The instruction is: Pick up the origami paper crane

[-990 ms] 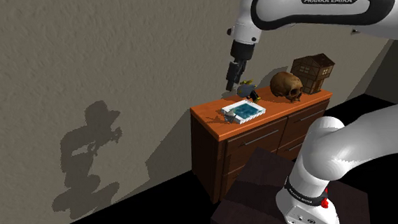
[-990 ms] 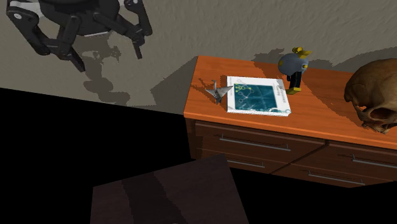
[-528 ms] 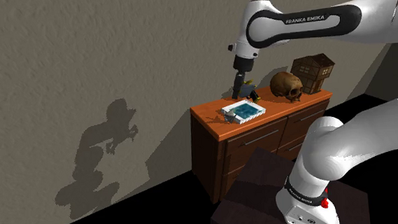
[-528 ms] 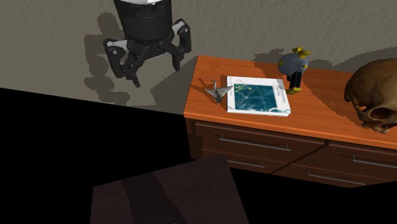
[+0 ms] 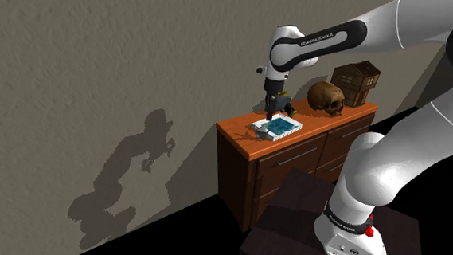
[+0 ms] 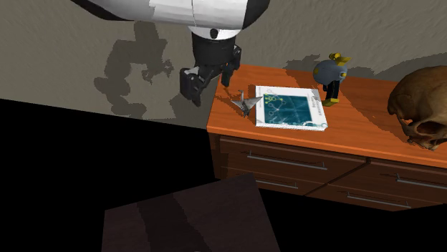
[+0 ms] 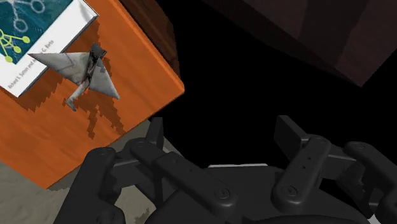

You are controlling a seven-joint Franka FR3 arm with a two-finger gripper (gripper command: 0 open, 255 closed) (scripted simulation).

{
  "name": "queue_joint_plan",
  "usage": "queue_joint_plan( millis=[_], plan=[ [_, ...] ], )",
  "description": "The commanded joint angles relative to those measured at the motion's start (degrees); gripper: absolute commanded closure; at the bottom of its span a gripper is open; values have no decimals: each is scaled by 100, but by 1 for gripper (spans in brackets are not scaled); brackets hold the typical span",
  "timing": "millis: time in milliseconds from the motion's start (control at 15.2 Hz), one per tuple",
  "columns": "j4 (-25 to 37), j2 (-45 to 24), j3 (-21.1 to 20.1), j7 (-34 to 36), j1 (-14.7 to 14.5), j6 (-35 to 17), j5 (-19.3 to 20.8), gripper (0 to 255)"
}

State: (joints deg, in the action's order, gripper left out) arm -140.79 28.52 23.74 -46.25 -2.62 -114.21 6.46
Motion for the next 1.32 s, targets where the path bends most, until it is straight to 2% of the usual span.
queue_joint_plan(
  millis=[0,330,594,726,924,1254],
  plan=[
    [98,-378,296,-547,-52,-224,27,0],
    [492,-1522,930,-1867,-277,-781,-233,0],
    [965,-2606,1290,-3060,-391,-1130,-783,0],
    [1255,-3186,1361,-3679,-362,-1248,-1146,0],
    [1755,-4045,1289,-4547,-163,-1350,-1682,0],
    [1735,-4355,1172,-4758,-51,-1610,-1921,0]
  ],
)
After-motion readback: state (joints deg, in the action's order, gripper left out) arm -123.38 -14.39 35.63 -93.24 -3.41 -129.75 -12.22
